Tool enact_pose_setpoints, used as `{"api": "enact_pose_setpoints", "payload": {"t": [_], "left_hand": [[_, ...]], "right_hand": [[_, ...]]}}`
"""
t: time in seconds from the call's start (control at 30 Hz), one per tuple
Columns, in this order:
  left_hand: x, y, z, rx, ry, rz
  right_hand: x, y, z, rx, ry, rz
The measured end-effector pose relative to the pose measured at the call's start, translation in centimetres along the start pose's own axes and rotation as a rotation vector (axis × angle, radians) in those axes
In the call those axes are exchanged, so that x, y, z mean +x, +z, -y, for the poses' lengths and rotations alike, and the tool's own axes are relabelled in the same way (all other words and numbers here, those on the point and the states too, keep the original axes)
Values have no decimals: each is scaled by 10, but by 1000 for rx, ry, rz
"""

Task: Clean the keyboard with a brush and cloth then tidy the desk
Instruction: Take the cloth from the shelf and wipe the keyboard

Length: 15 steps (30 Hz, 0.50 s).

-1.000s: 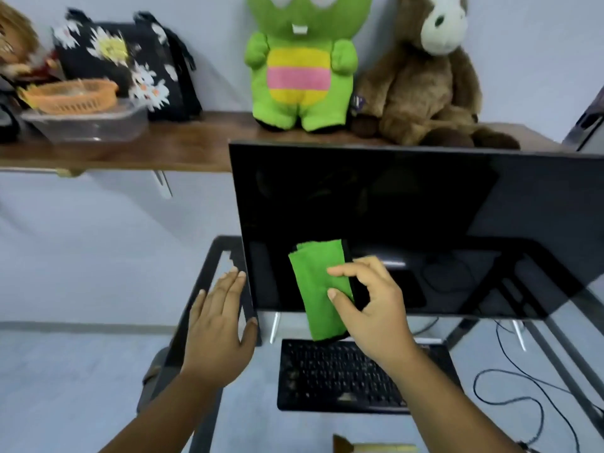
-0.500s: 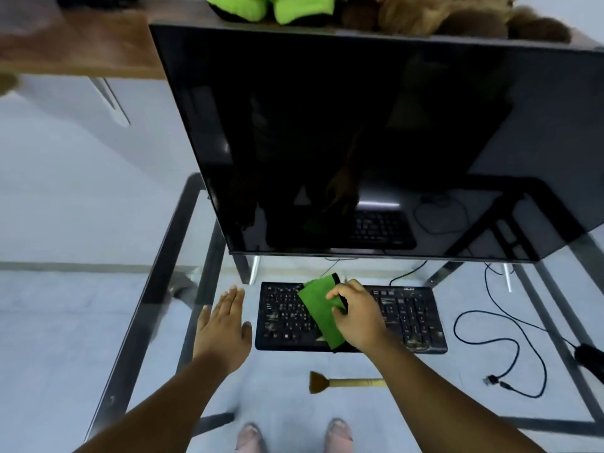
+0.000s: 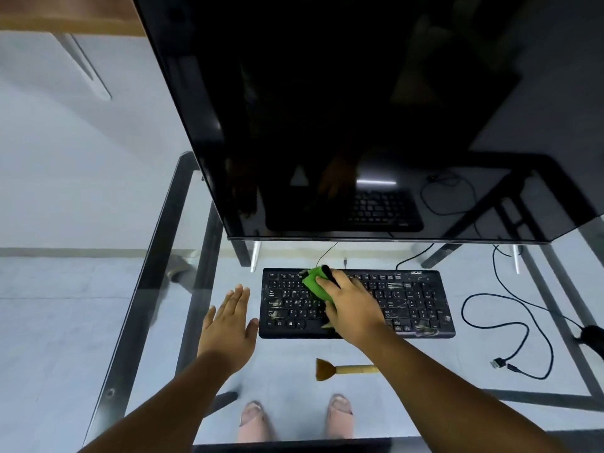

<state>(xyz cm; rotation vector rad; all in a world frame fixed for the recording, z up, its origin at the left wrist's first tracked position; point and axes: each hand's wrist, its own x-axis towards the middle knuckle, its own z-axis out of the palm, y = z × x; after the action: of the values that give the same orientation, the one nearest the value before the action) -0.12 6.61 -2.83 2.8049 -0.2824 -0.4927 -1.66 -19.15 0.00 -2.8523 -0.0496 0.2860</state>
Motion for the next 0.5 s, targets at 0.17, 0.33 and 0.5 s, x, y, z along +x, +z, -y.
{"api": "enact_pose_setpoints", "payload": {"t": [0.17, 0.33, 0.5], "left_hand": [[-1, 3, 9, -22, 47, 19], [-2, 4, 17, -30, 92, 27], [-1, 4, 22, -46, 123, 29]], "right_hand": [[11, -7, 17, 271, -28, -91], [18, 1, 39, 150, -6, -17], [9, 6, 42, 111, 93, -211]]}}
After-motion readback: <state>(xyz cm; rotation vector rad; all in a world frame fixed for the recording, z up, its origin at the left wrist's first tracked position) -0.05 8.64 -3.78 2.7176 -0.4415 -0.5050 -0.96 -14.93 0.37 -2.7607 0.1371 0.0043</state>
